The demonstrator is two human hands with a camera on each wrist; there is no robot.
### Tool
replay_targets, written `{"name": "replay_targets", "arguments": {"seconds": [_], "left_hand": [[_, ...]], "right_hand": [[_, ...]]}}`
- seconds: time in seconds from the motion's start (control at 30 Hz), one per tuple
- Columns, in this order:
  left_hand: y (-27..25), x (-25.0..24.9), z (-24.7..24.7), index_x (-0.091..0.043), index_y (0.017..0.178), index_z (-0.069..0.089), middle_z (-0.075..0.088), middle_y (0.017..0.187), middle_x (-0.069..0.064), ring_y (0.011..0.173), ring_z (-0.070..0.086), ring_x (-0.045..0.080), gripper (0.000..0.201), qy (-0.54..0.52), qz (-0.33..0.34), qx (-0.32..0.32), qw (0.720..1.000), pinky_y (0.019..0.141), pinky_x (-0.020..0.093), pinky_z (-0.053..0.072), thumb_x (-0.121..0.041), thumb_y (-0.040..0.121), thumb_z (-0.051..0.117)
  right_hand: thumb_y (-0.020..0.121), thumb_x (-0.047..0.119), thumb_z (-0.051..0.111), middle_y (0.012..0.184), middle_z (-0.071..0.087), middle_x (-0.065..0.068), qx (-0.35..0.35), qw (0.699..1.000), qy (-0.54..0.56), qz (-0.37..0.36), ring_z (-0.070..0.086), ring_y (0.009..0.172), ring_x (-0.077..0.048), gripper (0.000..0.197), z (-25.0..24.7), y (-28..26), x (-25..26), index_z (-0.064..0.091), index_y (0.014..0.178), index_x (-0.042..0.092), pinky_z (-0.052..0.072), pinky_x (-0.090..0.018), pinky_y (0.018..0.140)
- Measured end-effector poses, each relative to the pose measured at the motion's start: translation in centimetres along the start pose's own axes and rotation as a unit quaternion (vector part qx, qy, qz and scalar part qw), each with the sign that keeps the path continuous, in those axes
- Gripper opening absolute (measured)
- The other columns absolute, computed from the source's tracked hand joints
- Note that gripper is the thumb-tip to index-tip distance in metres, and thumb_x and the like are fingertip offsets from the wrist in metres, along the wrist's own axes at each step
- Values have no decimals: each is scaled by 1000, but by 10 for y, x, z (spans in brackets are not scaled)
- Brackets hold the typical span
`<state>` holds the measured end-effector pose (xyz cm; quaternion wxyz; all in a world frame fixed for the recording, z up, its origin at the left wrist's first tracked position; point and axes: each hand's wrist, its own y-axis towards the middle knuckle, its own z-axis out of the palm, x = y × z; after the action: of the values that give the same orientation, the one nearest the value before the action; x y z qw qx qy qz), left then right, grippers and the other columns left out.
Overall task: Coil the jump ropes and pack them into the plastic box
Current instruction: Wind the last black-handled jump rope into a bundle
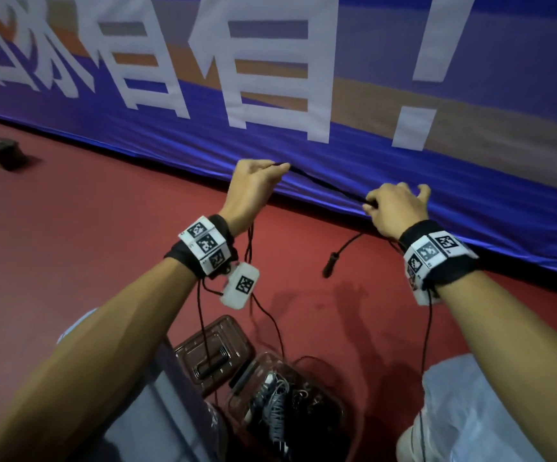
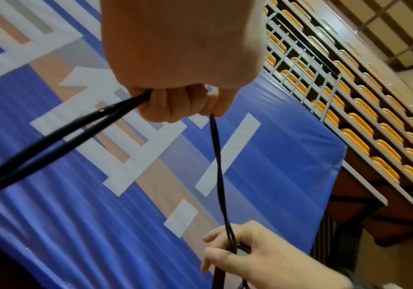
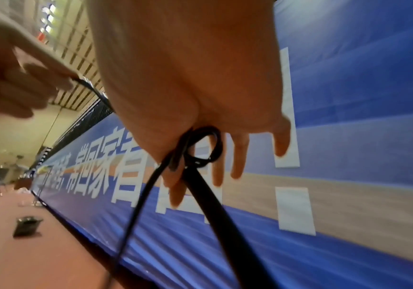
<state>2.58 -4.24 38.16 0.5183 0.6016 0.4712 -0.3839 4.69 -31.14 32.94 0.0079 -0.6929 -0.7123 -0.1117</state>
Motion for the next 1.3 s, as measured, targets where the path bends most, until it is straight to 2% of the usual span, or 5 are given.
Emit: {"name": "replay_targets", "arguments": {"seconds": [0.3, 0.47, 0.8, 1.1, 1.3], "left_hand": [[-2, 22, 1, -14, 95, 69, 73, 93, 4, 90, 67, 19, 43, 312, -29, 124, 942, 90, 38, 51, -44, 95, 39], [-32, 8, 53, -7, 81, 53, 47, 66, 14, 52, 44, 20, 48, 111, -56, 287, 950, 53, 29, 42, -40, 109, 33], [1, 1, 13, -26, 51, 26, 21, 52, 2, 47, 16, 17, 57, 119, -43, 45, 991, 48, 34, 13, -43, 92, 63], [8, 11, -4, -15, 53, 30, 25, 50, -2, 47, 22, 15, 48, 366, 4, 81, 927, 50, 32, 25, -40, 87, 53], [-7, 4, 16, -12, 70, 55, 43, 59, 5, 55, 36, 20, 51, 106, -95, 242, 960, 57, 30, 39, -41, 107, 35]], "right_hand": [[100, 32, 59, 97, 63, 2, -125, 979, 45, -155, 54, 99, -26, 21, -9, -17, 41, 75, 91, 21, 35, -44, 91], [90, 6, 65, 105, 54, -2, -168, 953, 168, -189, 57, 88, -25, 37, -9, -26, 62, 60, 124, 20, 49, -38, 74], [85, 19, 83, 90, 73, 7, 150, 868, 455, -131, 67, 82, -3, 22, -17, -10, 53, 71, 103, 13, 49, -24, 86], [82, 55, 77, 80, 63, 4, -18, 985, 106, -137, 62, 84, -30, 41, -14, -15, 52, 50, 89, 24, 39, -35, 63], [82, 48, 81, 93, 55, 2, 6, 980, 98, -172, 62, 90, -32, 58, -13, -22, 58, 36, 100, 18, 36, -37, 63]]}}
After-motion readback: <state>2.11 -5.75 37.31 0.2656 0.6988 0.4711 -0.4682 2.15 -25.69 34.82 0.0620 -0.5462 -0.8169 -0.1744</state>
